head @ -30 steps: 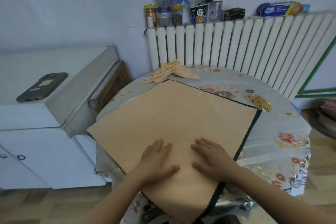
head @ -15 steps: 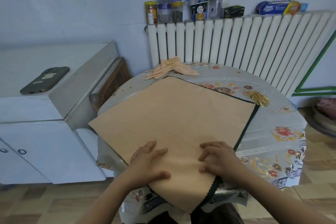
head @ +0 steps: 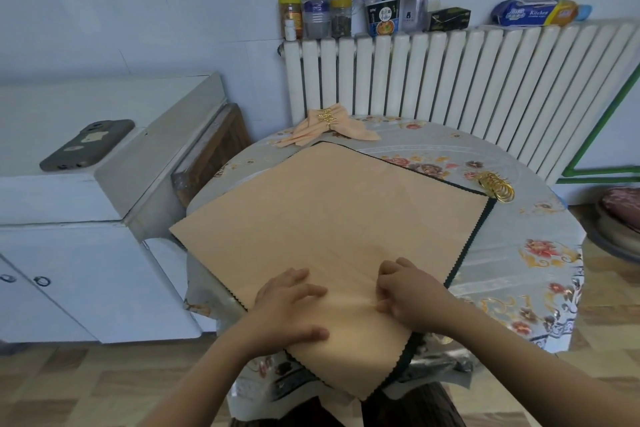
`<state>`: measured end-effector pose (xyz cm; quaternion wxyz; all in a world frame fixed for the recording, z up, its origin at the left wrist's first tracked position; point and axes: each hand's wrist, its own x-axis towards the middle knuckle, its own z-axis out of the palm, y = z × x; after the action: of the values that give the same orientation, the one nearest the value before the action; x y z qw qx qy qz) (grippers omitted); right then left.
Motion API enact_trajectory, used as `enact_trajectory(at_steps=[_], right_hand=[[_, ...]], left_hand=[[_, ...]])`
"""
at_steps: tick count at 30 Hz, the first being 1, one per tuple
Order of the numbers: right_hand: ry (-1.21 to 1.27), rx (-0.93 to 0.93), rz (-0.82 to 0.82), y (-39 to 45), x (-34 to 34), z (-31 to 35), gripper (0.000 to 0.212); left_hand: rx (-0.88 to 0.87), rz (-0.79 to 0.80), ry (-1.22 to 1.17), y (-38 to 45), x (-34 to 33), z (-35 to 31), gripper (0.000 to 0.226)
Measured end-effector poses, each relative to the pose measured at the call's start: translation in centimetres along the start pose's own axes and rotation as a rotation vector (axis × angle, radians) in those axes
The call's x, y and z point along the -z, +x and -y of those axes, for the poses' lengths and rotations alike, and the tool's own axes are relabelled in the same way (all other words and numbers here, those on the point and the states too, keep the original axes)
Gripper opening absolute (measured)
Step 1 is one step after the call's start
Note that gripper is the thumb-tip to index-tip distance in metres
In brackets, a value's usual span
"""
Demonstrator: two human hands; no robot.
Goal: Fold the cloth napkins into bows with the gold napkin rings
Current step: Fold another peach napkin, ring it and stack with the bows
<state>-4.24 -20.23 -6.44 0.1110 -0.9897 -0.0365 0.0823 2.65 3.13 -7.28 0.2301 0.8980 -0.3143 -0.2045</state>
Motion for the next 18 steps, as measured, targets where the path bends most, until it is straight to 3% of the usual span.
enact_trajectory(at_steps=[4,8,11,13,18], right_hand=[[0.061,-0.018,0.112,0.7,1.4,-0.2,0.013],[0.248,-0.145,-0.065,1.0,2.0,-0.7,0.014],[0.299,-0.156,-0.192,1.0,2.1,-0.6,0.010],[0.334,-0.149,-0.213,0.9,2.2,-0.8,0.008],[0.332,-0.154,-0.165,0.4,2.7,-2.2,0.013]], left_hand=[[0.010,0.004,-0.006,-0.1,0.4,0.0,0.061],[0.032,-0.075,0.014,0.5,0.7,-0.7,0.055],[0.026,-0.235,0.026,1.5,0.7,-1.0,0.033],[0.048,-0.299,0.026,2.2,1.0,-1.0,0.021],[0.077,-0.298,0.054,3.0,2.5,0.1,0.019]])
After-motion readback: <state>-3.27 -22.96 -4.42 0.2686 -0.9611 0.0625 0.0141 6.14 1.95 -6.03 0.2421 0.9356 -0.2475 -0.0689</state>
